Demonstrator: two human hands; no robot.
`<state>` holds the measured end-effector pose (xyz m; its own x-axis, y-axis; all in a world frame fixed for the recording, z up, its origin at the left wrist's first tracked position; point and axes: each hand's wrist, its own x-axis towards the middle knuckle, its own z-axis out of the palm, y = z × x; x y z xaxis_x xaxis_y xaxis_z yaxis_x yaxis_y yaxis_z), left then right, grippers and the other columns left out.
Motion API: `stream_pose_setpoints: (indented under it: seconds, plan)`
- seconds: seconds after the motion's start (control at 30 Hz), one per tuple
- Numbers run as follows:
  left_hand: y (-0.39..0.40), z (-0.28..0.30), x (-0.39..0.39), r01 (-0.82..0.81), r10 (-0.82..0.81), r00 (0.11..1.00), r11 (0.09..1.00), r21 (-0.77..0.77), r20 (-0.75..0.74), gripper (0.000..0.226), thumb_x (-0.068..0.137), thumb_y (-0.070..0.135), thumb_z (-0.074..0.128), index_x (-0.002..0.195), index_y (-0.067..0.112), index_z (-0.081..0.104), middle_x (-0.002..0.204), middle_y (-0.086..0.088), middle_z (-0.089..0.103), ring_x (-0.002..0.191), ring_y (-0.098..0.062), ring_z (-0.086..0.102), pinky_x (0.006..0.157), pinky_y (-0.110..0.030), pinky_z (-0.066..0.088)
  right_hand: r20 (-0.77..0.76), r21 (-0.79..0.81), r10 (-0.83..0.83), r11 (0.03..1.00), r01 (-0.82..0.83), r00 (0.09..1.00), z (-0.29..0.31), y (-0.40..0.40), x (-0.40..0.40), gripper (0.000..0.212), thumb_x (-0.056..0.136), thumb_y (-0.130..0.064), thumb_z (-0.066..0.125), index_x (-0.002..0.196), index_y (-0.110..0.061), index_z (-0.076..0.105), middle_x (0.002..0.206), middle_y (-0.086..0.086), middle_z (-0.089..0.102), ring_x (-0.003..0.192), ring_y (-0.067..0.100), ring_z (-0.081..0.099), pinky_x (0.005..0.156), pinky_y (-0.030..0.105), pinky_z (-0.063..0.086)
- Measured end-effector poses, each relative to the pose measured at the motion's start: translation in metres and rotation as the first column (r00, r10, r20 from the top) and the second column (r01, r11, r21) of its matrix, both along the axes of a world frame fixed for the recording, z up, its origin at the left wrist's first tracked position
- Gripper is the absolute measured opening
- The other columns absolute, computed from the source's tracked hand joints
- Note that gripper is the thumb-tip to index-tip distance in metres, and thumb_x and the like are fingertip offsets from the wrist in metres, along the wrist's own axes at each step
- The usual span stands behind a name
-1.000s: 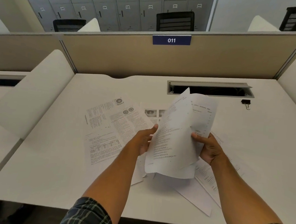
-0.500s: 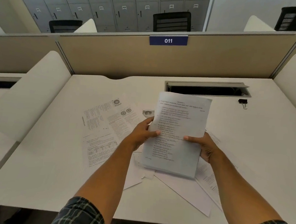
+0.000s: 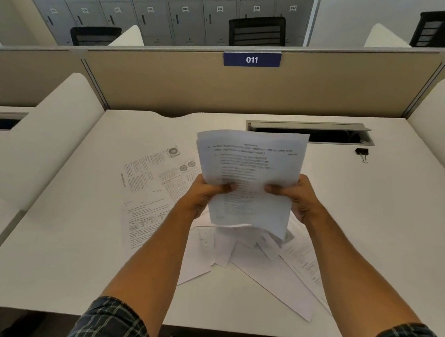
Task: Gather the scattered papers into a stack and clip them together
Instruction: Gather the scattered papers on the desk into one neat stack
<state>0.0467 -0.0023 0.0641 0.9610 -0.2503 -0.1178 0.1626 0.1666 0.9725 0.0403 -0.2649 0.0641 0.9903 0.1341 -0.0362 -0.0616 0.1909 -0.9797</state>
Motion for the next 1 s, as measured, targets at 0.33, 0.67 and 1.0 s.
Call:
stream_pose_setpoints:
  seconds: [0.33,0.67,1.0]
  plan:
    - [0.006,-0.033,-0.013,-0.116,0.139,0.985,0.971,0.211,-0.098,0.050,0.065,0.026,0.095,0.110,0.016,0.075,0.109,-0.003,0.080,0.102,-0.025,0.077,0.082,-0.038,0.066,-0.042,-0.182,0.006,0.983,-0.014,0.999,-0.022,-0.002,-0.011,0.042,0.062,-0.010,0.093,0.101,-0.017,0.079,0.098,-0.003,0.083,0.091,0.013,0.079,0.070,0.024,0.062]
    - [0.015,-0.033,-0.010,-0.176,0.209,0.971,0.953,0.245,-0.116,0.025,0.083,0.015,0.087,0.106,0.012,0.076,0.097,-0.001,0.083,0.085,-0.023,0.081,0.066,-0.030,0.065,-0.184,-0.391,-0.278,0.901,0.189,0.943,-0.047,-0.036,-0.013,0.022,0.098,-0.039,0.072,0.103,-0.019,0.079,0.103,0.008,0.082,0.078,0.020,0.079,0.063,0.026,0.056]
    - [0.044,-0.069,-0.025,-0.181,0.254,0.934,0.942,0.283,-0.250,0.029,0.081,0.015,0.088,0.108,0.012,0.076,0.099,-0.005,0.083,0.086,-0.026,0.081,0.067,-0.035,0.065,-0.246,-0.894,-0.668,0.436,0.101,0.702,-0.078,-0.062,-0.013,0.104,0.068,-0.053,0.095,0.143,-0.005,0.042,0.142,0.020,0.044,0.125,0.042,0.058,0.088,0.049,0.056]
